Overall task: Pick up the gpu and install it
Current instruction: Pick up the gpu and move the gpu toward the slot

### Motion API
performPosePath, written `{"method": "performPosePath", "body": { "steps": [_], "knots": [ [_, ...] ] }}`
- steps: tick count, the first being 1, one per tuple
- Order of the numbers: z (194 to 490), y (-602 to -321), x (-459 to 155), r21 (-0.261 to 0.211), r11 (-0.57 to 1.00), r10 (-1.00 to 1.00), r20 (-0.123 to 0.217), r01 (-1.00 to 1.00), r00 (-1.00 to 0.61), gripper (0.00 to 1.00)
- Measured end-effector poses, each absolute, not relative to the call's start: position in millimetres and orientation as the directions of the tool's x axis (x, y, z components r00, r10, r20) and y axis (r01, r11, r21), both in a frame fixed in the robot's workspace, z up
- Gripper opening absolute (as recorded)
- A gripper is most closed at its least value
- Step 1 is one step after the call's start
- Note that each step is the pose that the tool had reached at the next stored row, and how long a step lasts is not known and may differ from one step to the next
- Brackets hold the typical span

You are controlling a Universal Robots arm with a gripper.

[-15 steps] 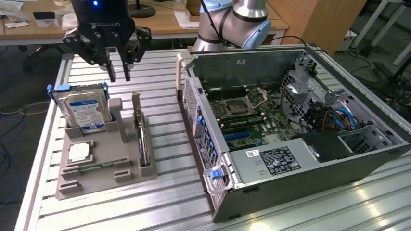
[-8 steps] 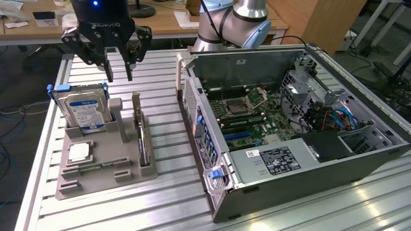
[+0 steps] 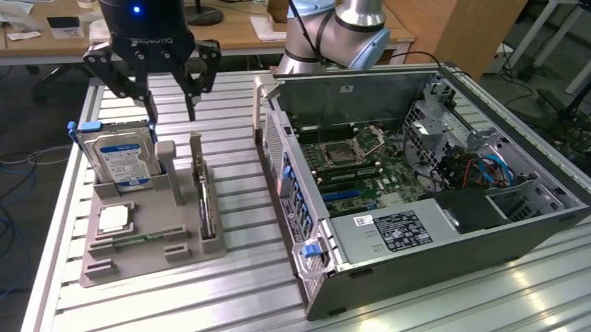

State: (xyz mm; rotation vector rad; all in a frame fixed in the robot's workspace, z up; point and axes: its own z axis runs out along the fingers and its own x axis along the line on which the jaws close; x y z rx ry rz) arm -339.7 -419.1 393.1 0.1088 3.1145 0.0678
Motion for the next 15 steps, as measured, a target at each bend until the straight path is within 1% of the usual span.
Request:
{"method": "performPosePath", "body": {
  "steps": [1, 2, 3, 15],
  "knots": [
    [393, -419, -339, 0.044, 0.997, 0.070, -0.023, 0.069, -0.997, 0.54],
    [391, -419, -338, 0.044, 0.997, 0.070, -0.022, 0.069, -0.997, 0.54],
    [389, -419, -338, 0.044, 0.997, 0.070, -0.022, 0.069, -0.997, 0.61],
    [368, -424, -336, 0.042, 0.999, 0.012, -0.019, 0.012, -1.000, 0.61]
  ]
}}
